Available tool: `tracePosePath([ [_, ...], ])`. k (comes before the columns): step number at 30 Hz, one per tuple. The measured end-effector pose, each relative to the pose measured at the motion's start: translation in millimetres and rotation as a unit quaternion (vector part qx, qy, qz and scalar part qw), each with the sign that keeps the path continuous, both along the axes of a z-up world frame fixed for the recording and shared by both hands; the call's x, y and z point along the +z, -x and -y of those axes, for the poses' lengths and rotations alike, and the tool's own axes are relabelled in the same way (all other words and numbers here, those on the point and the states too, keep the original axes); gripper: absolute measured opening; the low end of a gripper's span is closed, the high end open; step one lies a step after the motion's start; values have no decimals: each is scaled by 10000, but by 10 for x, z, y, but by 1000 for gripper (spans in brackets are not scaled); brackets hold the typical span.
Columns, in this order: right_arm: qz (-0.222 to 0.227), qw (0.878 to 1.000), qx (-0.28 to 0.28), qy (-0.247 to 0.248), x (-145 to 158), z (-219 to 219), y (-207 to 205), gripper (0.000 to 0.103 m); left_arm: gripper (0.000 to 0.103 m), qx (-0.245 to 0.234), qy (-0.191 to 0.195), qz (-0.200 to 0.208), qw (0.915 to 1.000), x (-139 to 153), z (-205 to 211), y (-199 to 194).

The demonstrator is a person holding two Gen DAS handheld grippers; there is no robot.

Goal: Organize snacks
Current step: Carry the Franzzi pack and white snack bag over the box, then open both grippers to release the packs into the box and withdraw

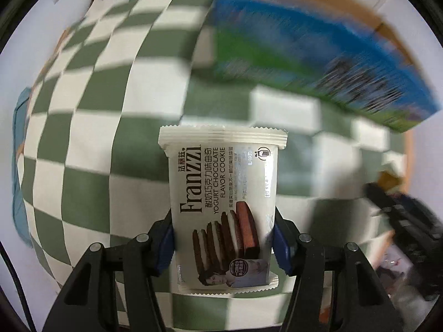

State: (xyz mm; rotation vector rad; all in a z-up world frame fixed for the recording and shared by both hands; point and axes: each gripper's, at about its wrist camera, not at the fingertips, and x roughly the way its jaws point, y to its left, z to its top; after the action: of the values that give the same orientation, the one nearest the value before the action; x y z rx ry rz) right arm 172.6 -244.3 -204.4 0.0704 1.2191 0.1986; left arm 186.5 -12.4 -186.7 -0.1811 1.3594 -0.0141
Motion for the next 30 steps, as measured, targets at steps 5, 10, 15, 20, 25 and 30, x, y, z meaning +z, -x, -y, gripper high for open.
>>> tracePosePath([
  [5, 440, 9984, -26, -353, 598, 74, -28, 52, 56, -283, 306, 700, 9967, 822, 173, -443],
  [10, 944, 9941, 15, -529, 1244, 147, -344, 52, 56, -628, 357, 1045, 9919, 1323, 238, -1196],
  [15, 1296, 9911, -59, -305, 1632, 344, -899, 52, 56, -801, 151, 857, 9930, 1336, 409, -2026],
  [20, 1107, 9937, -197, -52, 1632, 520, -1579, 52, 57, -890, -38, 304, 9956, 949, 511, -2553],
  [25, 668, 9972, -327, 108, 1427, 636, -2068, 52, 58, -877, -74, -324, 9956, 401, 533, -2878],
  [30, 149, 9986, -483, 171, 1162, 703, -2363, 59, 95, -654, 22, -543, 9964, 158, 478, -3053],
])
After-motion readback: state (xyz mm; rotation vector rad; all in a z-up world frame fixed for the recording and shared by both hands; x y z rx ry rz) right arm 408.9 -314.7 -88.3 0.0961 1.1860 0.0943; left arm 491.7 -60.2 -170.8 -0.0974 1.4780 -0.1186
